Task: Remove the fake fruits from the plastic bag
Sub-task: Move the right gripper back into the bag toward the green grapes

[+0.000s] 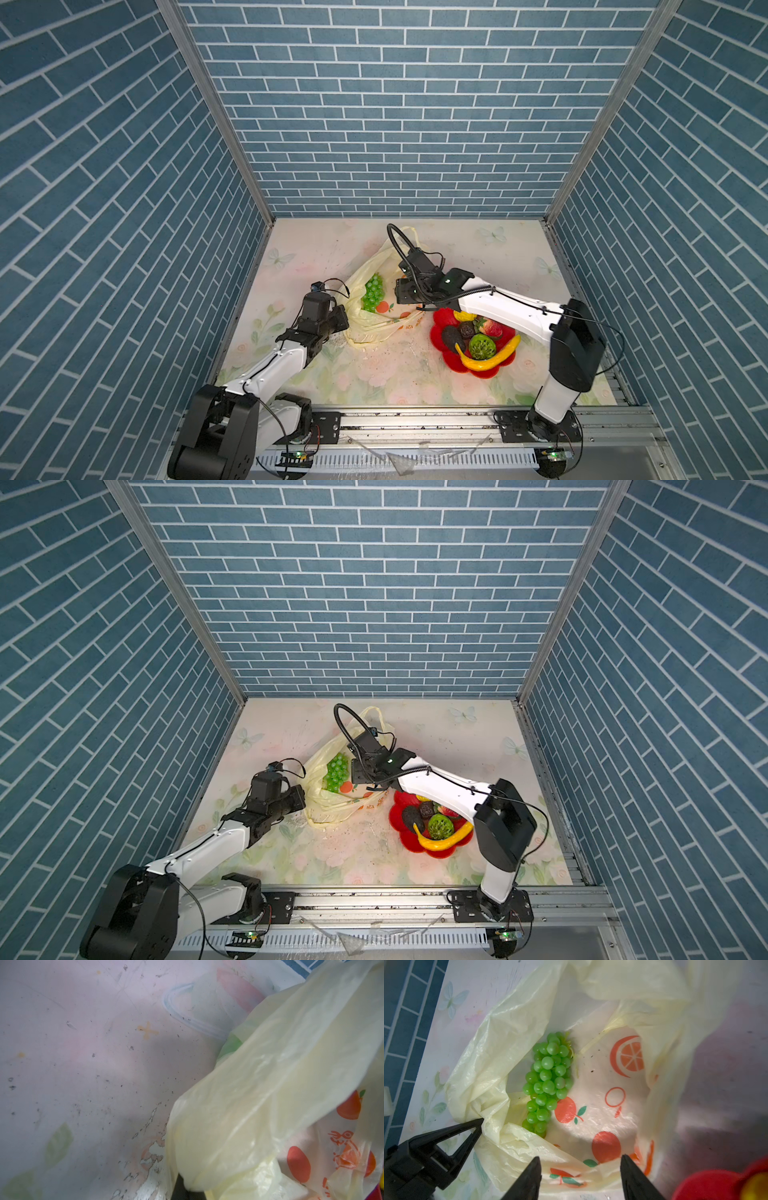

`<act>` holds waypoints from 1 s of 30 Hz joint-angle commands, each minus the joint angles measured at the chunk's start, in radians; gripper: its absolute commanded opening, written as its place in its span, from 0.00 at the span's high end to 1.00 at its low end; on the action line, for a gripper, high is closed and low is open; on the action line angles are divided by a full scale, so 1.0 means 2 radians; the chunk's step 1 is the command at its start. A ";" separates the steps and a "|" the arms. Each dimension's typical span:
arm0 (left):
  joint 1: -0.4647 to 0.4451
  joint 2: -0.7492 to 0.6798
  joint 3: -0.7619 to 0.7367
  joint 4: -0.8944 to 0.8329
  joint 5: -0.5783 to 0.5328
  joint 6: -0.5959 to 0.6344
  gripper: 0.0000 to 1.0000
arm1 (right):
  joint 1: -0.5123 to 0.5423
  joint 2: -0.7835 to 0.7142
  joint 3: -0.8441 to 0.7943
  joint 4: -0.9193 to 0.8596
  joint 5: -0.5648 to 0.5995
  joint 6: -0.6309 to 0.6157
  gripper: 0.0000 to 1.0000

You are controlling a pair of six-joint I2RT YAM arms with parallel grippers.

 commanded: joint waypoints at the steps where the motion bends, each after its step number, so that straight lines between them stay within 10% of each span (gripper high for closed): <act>1: -0.003 -0.005 -0.001 -0.008 -0.013 -0.003 1.00 | -0.018 0.040 0.034 0.047 -0.052 -0.019 0.42; 30: -0.003 -0.003 -0.001 -0.009 -0.024 0.000 1.00 | -0.093 0.227 0.135 0.109 -0.200 -0.280 0.66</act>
